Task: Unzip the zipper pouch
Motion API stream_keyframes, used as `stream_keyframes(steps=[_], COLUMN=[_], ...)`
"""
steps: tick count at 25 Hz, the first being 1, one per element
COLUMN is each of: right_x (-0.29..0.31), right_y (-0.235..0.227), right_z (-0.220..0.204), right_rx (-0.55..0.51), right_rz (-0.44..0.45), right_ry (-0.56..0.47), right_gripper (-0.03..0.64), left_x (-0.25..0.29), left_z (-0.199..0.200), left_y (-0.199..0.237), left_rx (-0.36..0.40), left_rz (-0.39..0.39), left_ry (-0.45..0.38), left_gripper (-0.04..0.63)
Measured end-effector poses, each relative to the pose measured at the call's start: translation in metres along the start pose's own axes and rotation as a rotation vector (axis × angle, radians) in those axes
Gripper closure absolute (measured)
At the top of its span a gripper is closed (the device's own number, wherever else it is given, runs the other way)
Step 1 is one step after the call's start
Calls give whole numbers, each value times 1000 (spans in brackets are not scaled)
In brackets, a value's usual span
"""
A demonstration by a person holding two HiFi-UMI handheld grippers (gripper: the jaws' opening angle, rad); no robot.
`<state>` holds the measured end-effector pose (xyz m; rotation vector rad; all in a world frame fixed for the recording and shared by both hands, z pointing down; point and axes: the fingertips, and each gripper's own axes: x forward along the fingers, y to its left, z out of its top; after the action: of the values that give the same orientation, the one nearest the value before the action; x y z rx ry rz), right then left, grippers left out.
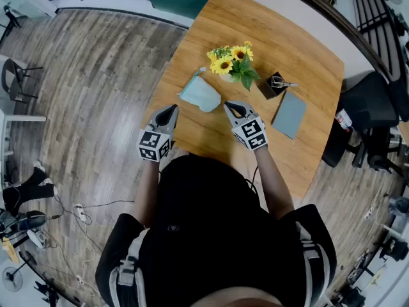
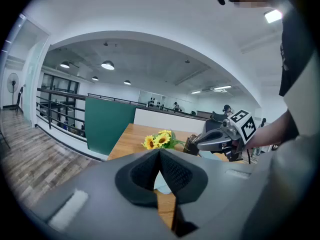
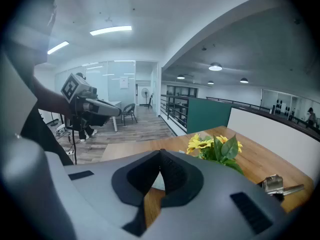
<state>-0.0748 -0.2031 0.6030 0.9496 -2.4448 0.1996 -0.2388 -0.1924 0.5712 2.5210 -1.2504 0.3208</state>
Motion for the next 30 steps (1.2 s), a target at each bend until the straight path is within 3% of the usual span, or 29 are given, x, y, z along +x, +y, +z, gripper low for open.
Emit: stream_keyframes(steps=[18, 30], right_x=[2, 6], right_y=[-4, -6], right_z=[1, -12], right_rx=[32, 28], right_rz=[-1, -22], right_ry=[-39, 20], right_gripper=[614, 614], left_x=[7, 20], left_z=[-3, -18], left_y=[-7, -1], left_rx=[-17, -94], left_rz=[-13, -38], left_ry=[8, 11], left_gripper=[594, 594])
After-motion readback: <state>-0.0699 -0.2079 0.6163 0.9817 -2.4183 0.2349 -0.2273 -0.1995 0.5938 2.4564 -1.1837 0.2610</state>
